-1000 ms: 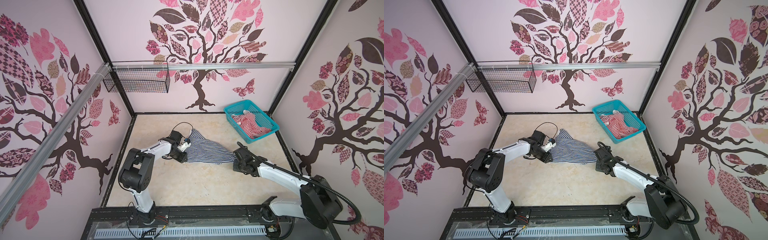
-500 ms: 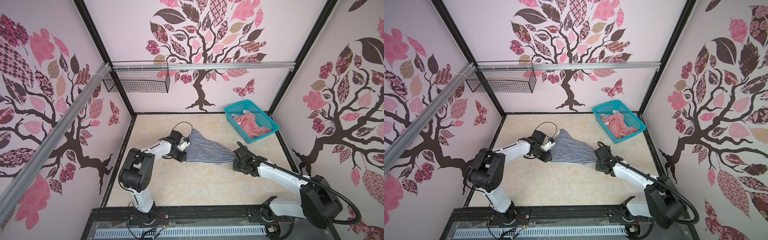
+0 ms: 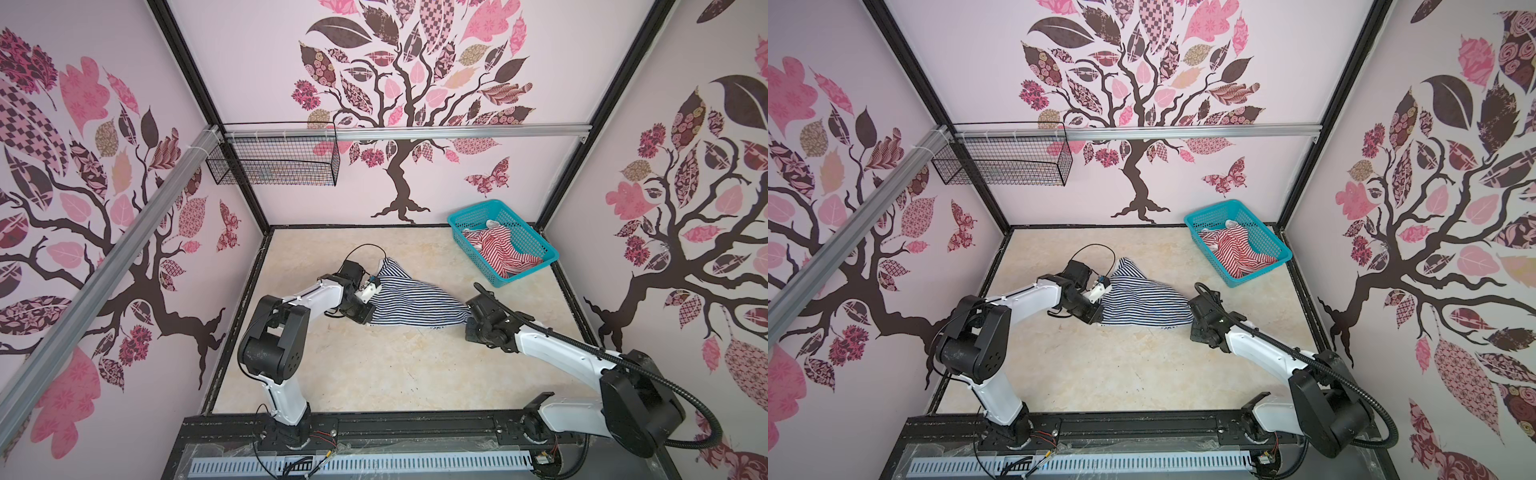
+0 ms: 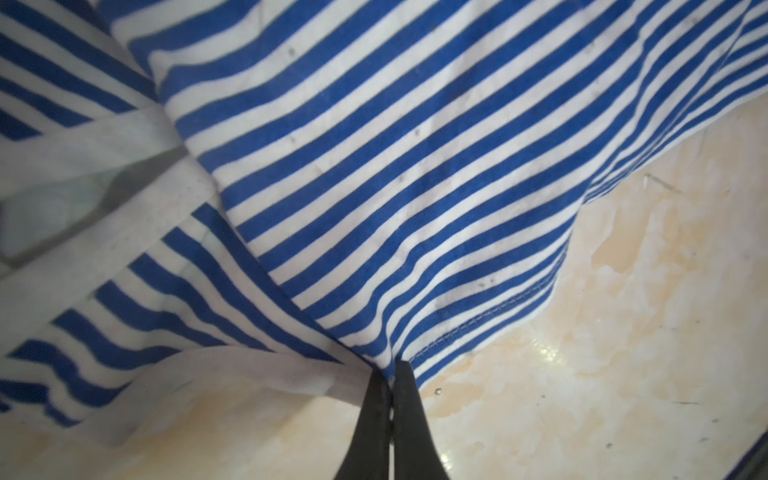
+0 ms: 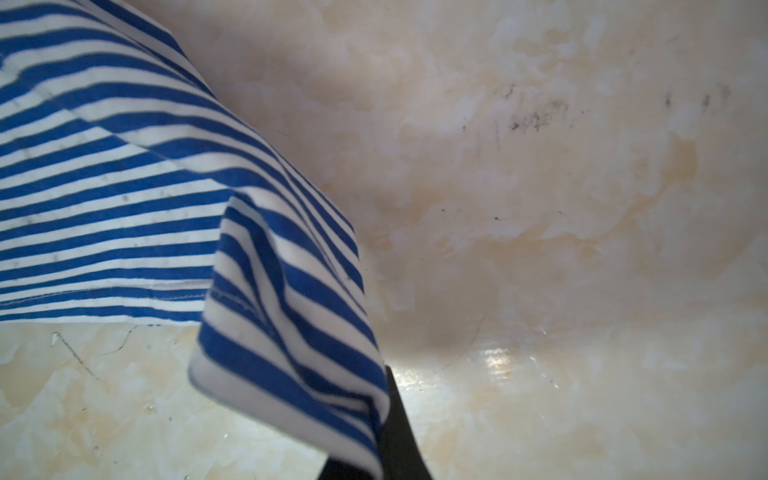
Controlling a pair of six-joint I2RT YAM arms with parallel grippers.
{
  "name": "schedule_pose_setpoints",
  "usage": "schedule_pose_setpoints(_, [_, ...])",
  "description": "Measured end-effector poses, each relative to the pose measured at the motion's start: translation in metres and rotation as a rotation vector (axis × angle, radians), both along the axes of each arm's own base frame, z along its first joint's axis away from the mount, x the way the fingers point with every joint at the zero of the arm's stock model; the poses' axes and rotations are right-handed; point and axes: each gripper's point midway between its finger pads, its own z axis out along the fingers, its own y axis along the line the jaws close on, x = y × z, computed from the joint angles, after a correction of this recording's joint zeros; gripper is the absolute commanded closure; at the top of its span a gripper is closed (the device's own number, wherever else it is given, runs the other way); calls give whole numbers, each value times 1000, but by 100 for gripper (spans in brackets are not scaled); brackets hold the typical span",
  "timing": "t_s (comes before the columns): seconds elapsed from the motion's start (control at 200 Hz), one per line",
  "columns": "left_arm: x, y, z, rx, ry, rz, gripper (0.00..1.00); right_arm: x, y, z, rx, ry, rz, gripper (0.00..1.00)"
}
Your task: Fold and stack the tank tops
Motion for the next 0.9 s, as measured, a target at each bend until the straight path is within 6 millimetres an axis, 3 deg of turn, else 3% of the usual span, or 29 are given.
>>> schedule_pose_setpoints(0.11, [-2, 2, 15, -9, -20, 2, 100, 1, 2, 4, 15, -13, 3, 100])
schedule_pose_setpoints(0.255, [6, 9, 61, -52, -118, 28, 100, 3, 5, 20, 49, -56, 9, 100])
schedule_pose_setpoints(0.335, [15, 19, 88, -84, -182, 64, 100, 6, 10, 29, 73, -73, 19, 82])
schedule_pose_setpoints(0.42, [21, 33, 104, -97, -212, 101, 100, 8, 18, 35, 103, -76, 50, 60])
schedule_pose_setpoints(0.605, [18, 59, 100, -90, -174, 155, 100, 5, 31, 36, 161, -58, 92, 50])
schedule_pose_setpoints(0.901, [-12, 76, 68, -62, -81, 158, 100, 0, 30, 30, 201, -50, 48, 50])
